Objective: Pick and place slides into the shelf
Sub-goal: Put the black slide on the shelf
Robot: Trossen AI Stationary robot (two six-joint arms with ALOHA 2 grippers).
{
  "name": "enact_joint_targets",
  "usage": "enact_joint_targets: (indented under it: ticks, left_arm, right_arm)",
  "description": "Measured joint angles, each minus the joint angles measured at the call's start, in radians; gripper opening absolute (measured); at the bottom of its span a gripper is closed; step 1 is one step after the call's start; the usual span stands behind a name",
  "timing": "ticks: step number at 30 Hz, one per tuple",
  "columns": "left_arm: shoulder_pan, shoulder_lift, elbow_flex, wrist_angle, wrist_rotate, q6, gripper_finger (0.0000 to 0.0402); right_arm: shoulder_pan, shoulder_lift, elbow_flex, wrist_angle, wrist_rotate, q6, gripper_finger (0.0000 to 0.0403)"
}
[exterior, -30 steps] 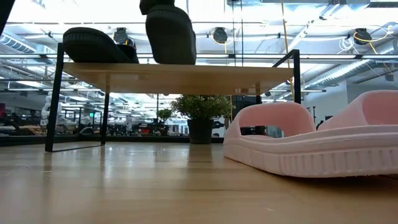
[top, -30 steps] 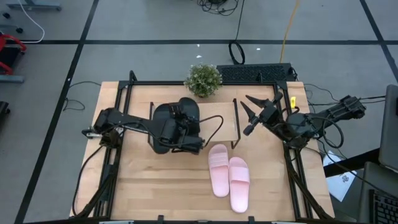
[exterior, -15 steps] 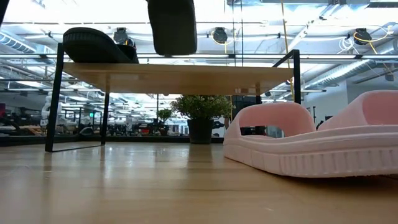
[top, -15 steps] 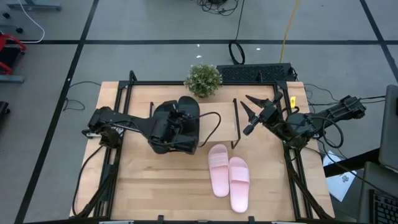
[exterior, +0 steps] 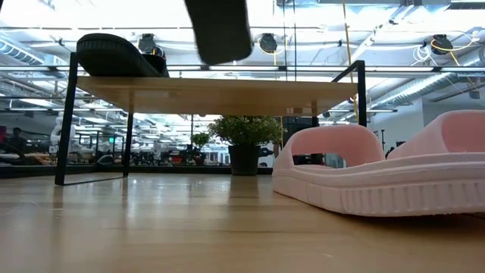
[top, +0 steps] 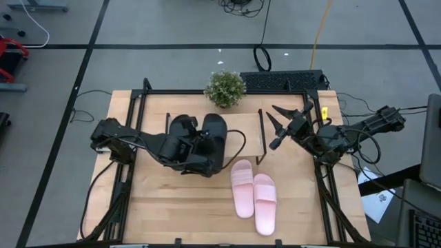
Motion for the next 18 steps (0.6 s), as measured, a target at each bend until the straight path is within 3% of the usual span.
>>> enact_joint_targets:
  ticks: [8, 18]
  left_arm:
    - [0.026, -0.174, -0.278, 0.268, 0.008, 0.037, 0.0000]
    - [0.085, -0.161, -0.353, 0.259, 0.070, 0.035, 0.0000]
  right_arm:
    - [0.000, 0.000, 0.000, 0.027, 0.000, -0.009, 0.0116]
    - [-0.001, 0.000, 0.000, 0.079, 0.000, -0.060, 0.0116]
